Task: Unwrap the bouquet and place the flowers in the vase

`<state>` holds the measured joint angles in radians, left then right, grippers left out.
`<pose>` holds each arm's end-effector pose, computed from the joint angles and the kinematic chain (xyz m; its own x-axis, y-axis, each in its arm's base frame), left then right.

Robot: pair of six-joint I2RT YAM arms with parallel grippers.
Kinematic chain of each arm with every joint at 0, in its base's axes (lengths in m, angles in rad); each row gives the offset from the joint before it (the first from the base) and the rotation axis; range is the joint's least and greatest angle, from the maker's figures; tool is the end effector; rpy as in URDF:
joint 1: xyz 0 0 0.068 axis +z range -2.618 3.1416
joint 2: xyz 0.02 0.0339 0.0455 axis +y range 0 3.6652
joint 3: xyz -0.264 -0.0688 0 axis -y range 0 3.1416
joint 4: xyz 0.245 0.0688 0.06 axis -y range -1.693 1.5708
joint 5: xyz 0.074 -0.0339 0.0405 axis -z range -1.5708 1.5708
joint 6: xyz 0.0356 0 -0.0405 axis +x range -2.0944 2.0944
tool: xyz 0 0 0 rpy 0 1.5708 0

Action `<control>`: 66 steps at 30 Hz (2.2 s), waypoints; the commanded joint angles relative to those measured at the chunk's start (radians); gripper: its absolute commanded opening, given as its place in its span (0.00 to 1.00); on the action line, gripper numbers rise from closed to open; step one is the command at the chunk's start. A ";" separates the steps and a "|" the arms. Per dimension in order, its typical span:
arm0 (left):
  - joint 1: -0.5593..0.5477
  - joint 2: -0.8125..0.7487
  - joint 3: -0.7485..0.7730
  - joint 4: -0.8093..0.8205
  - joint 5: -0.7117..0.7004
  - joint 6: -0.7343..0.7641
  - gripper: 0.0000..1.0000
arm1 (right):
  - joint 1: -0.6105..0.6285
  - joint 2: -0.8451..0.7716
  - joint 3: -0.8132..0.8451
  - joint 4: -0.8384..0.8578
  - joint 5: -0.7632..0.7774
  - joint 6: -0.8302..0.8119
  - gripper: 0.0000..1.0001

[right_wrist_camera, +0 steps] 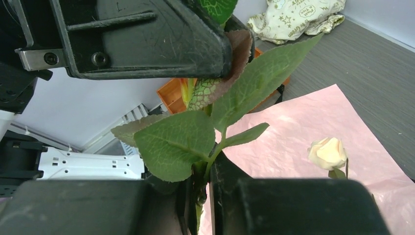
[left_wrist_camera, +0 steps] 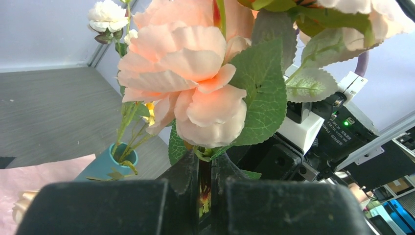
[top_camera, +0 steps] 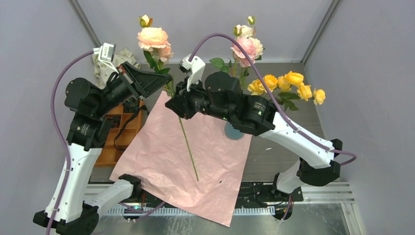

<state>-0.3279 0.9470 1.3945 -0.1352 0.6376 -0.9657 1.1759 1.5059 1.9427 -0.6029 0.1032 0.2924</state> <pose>0.1431 -0.0711 0.5194 -0.4884 -0.5319 -0.6917 0.6915 0.2476 -0.6786 0.1216 0.2823 0.5169 -0.3143 -0.0088 -0.9493 -0.8234 0.5002 0.2680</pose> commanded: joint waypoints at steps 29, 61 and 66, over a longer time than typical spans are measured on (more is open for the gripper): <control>-0.005 -0.114 0.029 -0.130 -0.116 0.116 0.48 | -0.003 -0.314 -0.112 0.130 0.664 -0.354 0.01; -0.005 -0.050 -0.087 -0.098 -0.148 0.154 0.50 | -0.092 -0.368 -0.568 1.130 0.831 -1.028 0.01; -0.005 -0.044 -0.101 -0.094 -0.150 0.154 0.50 | -0.121 -0.374 -0.610 1.139 0.820 -0.986 0.01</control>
<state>-0.3283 0.9016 1.2980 -0.2813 0.4919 -0.8288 1.0771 1.1580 1.3331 0.4641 0.9504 -0.7231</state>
